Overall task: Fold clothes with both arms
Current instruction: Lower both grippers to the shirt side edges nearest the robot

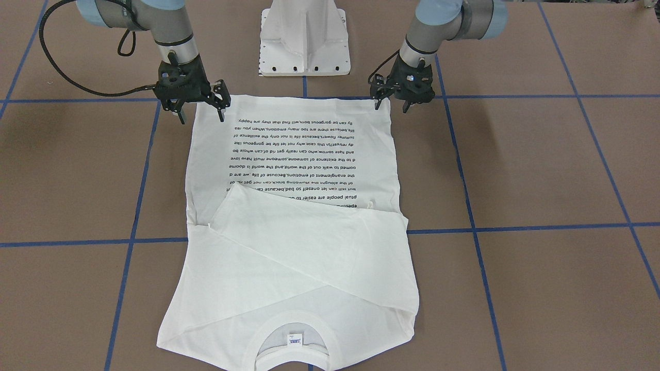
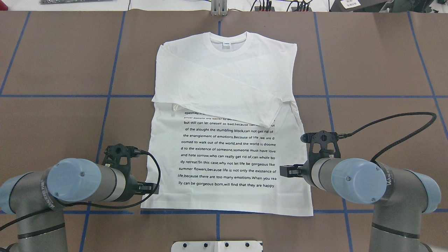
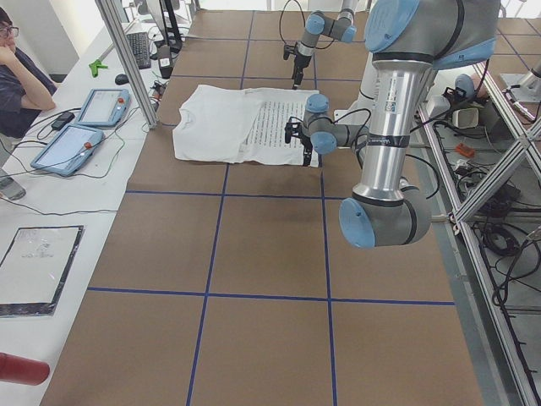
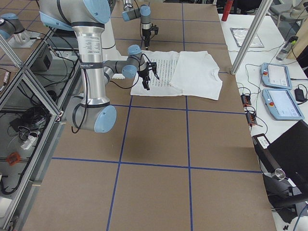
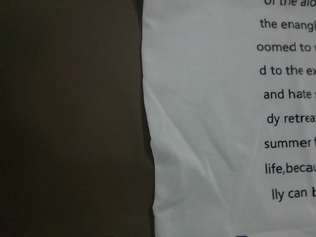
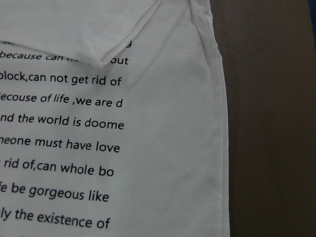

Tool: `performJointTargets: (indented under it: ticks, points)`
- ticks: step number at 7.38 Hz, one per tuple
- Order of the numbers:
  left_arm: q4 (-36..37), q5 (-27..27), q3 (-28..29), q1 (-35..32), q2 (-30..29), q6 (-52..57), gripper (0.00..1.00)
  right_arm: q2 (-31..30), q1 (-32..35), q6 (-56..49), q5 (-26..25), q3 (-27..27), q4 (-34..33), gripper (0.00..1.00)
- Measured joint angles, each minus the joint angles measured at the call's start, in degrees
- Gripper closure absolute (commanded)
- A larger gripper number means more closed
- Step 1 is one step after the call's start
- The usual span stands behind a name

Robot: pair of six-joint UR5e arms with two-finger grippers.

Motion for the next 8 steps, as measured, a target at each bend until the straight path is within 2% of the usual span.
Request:
performJointTargets:
  ticks: [1,3,4,5,7,8]
  points:
    - [0.02,0.26,0.35,0.78,0.03,-0.37,0.56,-0.01,-0.08,0.03,-0.01,0.0,0.0,0.0]
    - [0.08,0.39,0.51,1.76,0.05,-0.62,0.59,-0.02,-0.15,0.05,-0.01,0.0,0.0,0.0]
    - [0.08,0.4,0.55,2.08,0.05,-0.65,0.66,-0.02,-0.17,0.05,-0.01,0.0,0.01,0.0]
    - [0.11,0.4,0.55,2.3,0.05,-0.67,0.73,-0.02,-0.24,0.05,-0.01,-0.01,0.01,0.0]
    - [0.16,0.41,0.51,2.65,0.05,-0.75,1.0,-0.11,-0.4,0.05,-0.06,-0.07,-0.03,0.0]
    - [0.45,0.43,0.44,2.8,0.04,-1.05,1.0,-0.26,-0.49,0.05,-0.08,-0.11,-0.02,0.0]
